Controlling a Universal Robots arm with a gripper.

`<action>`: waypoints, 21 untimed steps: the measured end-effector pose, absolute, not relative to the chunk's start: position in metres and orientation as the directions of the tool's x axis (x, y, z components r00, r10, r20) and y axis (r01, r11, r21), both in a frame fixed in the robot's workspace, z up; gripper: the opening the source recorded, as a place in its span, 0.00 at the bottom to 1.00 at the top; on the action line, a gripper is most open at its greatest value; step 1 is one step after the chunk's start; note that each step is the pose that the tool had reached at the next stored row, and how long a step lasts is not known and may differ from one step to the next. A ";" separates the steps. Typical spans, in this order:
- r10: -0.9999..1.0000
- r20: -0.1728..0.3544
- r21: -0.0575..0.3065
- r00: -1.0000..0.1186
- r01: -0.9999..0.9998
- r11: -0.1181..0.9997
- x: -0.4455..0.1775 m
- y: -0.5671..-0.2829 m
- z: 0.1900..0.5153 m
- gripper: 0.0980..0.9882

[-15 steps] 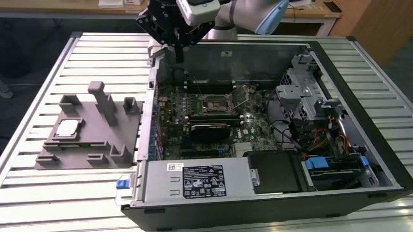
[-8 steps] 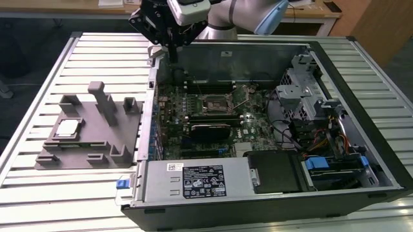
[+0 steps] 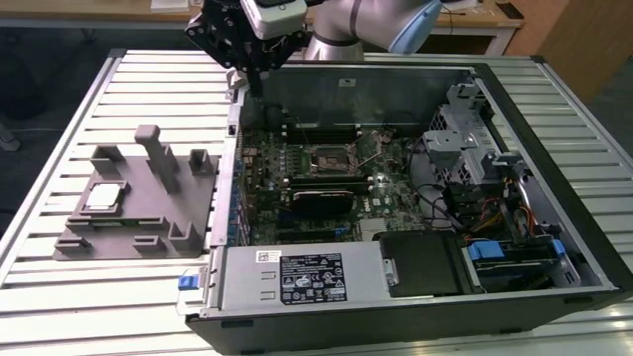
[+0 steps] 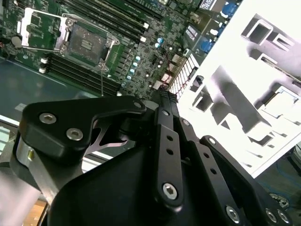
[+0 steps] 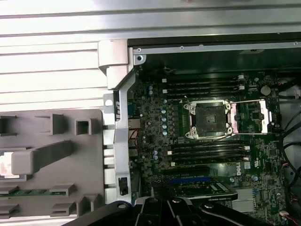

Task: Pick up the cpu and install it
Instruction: 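Reach for the cpu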

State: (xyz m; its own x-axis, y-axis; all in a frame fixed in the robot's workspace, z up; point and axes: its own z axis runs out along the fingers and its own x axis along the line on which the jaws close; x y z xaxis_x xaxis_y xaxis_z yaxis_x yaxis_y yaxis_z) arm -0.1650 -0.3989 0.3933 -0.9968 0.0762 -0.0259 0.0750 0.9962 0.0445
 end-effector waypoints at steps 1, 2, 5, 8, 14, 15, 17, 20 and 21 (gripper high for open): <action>0.076 -0.026 0.045 -0.997 0.075 0.996 -0.166 -0.399 0.393 0.01; 0.076 -0.026 0.045 -0.997 0.075 0.996 -0.167 -0.399 0.393 0.01; 0.076 -0.026 0.045 -0.997 0.075 0.996 -0.170 -0.399 0.393 0.01; 0.076 -0.026 0.044 -0.997 0.075 0.996 -0.173 -0.399 0.393 0.01; 0.076 -0.026 0.044 -0.997 0.075 0.996 -0.178 -0.399 0.393 0.01; 0.076 -0.026 0.044 -0.997 0.075 0.996 -0.179 -0.399 0.393 0.01; 0.076 -0.026 0.044 -0.997 0.075 0.996 -0.181 -0.399 0.393 0.01; 0.076 -0.026 0.045 -0.997 0.075 0.996 -0.184 -0.399 0.393 0.01; 0.076 -0.026 0.044 -0.997 0.075 0.996 -0.185 -0.399 0.393 0.01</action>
